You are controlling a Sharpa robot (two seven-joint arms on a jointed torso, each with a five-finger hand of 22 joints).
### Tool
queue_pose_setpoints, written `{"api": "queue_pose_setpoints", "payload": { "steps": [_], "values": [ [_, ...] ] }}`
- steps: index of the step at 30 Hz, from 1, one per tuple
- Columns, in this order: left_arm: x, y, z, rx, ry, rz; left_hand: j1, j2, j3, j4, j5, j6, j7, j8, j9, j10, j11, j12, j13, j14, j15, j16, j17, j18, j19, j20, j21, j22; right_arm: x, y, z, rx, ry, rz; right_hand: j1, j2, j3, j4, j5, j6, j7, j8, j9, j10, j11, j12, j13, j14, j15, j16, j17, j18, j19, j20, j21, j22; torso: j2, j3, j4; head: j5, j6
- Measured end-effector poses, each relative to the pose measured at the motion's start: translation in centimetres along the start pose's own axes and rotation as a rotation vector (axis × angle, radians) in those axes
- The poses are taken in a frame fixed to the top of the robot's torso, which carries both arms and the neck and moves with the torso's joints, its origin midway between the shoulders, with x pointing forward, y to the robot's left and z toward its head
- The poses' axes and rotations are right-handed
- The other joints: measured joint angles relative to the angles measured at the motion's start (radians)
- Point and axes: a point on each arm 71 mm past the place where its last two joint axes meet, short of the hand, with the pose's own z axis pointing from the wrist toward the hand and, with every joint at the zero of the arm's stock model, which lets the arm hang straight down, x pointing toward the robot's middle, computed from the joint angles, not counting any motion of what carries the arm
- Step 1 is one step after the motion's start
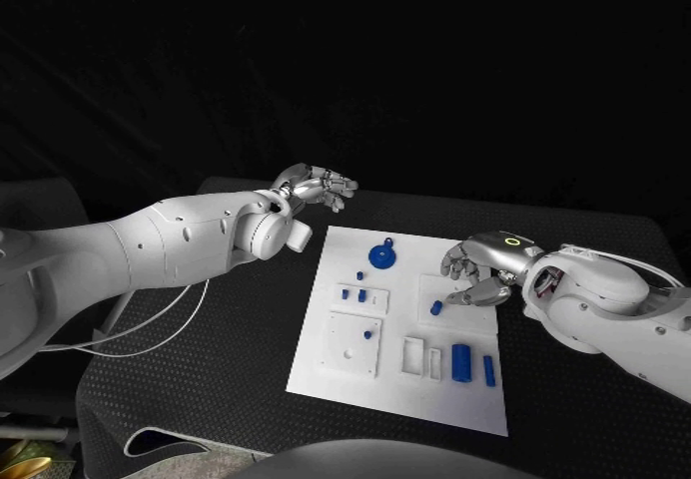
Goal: Assemble the parts on the task board
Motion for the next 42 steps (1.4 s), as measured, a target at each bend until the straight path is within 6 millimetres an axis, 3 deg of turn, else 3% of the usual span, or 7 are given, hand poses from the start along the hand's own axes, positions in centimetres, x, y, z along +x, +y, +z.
{"api": "queue_pose_setpoints", "payload": {
  "steps": [9, 13, 15, 23, 34, 42],
  "values": [
    [0.0, 0.0, 0.0, 0.0, 0.002, -0.001, 0.0, 0.0, 0.0, 0.0, 0.0, 0.0, 0.0, 0.0, 0.0, 0.0, 0.0, 0.0, 0.0, 0.0, 0.0, 0.0, 0.001, 0.004, 0.0, 0.0, -0.004, 0.001, 2.0, 0.6, 0.7, -0.01, 0.054, -0.01, 0.0, 0.0, -0.009, -0.001, -0.002, -0.001, 0.001, 0.0, -0.002, -0.013, 0.002, -0.009, -0.007, -0.005, 0.005, -0.004, 0.003, 0.0, 0.0, 0.0, 0.0, 0.0, 0.001, 0.0006, 0.0014, 0.0, -0.005],
    [0.0, 0.0, 0.0, 0.0, 0.003, -0.001, 0.0, 0.0, 0.0, 0.0, 0.0, 0.0, 0.0, 0.0, 0.0, 0.0, 0.0, 0.0, 0.0, 0.0, 0.0, 0.0, 0.001, 0.005, 0.0, 0.0, -0.004, 0.001, 2.7, 0.8, 1.0, -0.014, 0.072, -0.021, 0.019, 0.018, 0.011, -0.003, -0.018, 0.0, 0.001, 0.0, -0.006, -0.008, -0.003, -0.013, -0.008, -0.005, 0.005, -0.004, 0.005, 0.0, 0.0, 0.0, -0.002, 0.0, 0.001, 0.0, 0.0021, 0.001, -0.007],
    [0.0, 0.0, 0.0, 0.0, 0.003, -0.001, 0.0, 0.0, 0.0, 0.0, 0.0, 0.0, 0.0, 0.0, 0.0, 0.0, 0.0, 0.0, 0.0, 0.0, 0.0, 0.0, 0.001, 0.005, 0.0, 0.0, -0.004, 0.001, 2.9, 0.9, 1.1, -0.018, 0.078, -0.024, 0.026, 0.014, 0.019, 0.001, -0.025, 0.0, 0.001, 0.0, -0.005, 0.001, -0.004, -0.013, -0.007, -0.005, 0.005, -0.008, 0.006, 0.0, 0.0, 0.0, -0.004, 0.0, 0.001, -0.0006, 0.0023, 0.002, -0.008],
    [0.1, 0.0, 0.0, 0.0, 0.005, -0.002, 0.0, 0.0, 0.0, 0.0, 0.0, 0.0, 0.0, 0.0, 0.0, 0.0, 0.0, 0.0, 0.0, 0.0, 0.0, 0.0, 0.002, 0.009, 0.0, 0.0, -0.004, 0.002, 3.8, 1.5, 1.5, -0.033, 0.097, -0.03, 0.064, 0.024, 0.102, 0.026, -0.103, 0.022, 0.0, 0.014, -0.012, 0.026, -0.011, -0.013, -0.007, 0.003, 0.004, -0.013, 0.012, 0.0, 0.0, 0.0, -0.004, 0.0, 0.001, -0.0015, 0.003, 0.003, -0.012],
    [0.1, 0.0, 0.0, 0.0, 0.007, -0.003, -0.004, 0.004, 0.0, 0.0, 0.0, 0.0, 0.0, 0.0, 0.0, 0.001, -0.002, 0.0, 0.0, 0.0, 0.0, 0.0, 0.003, 0.009, 0.001, 0.002, -0.004, 0.003, 4.3, 1.7, 1.6, -0.036, 0.108, -0.043, 0.095, 0.045, 0.178, 0.056, -0.103, 0.059, -0.001, 0.04, -0.005, 0.075, -0.029, 0.001, 0.008, 0.015, -0.004, -0.013, 0.022, 0.0, 0.011, -0.004, -0.004, 0.0, 0.0, -0.0018, 0.0027, 0.006, -0.018],
    [0.1, 0.0, 0.0, -0.001, 0.009, -0.004, -0.004, 0.004, 0.0, 0.0, 0.0, 0.0, 0.0, 0.0, 0.0, 0.001, -0.002, 0.0, 0.0, 0.0, 0.0, -0.004, 0.005, 0.008, 0.001, 0.002, -0.004, 0.003, 4.5, 1.7, 1.7, -0.039, 0.111, -0.051, 0.101, 0.062, 0.217, 0.066, -0.103, 0.068, -0.003, 0.047, -0.002, 0.085, -0.031, 0.001, 0.016, 0.019, -0.008, -0.013, 0.027, 0.0, 0.017, -0.005, 0.002, 0.0, 0.0, -0.0018, 0.0019, 0.008, -0.021]
  ]
}}
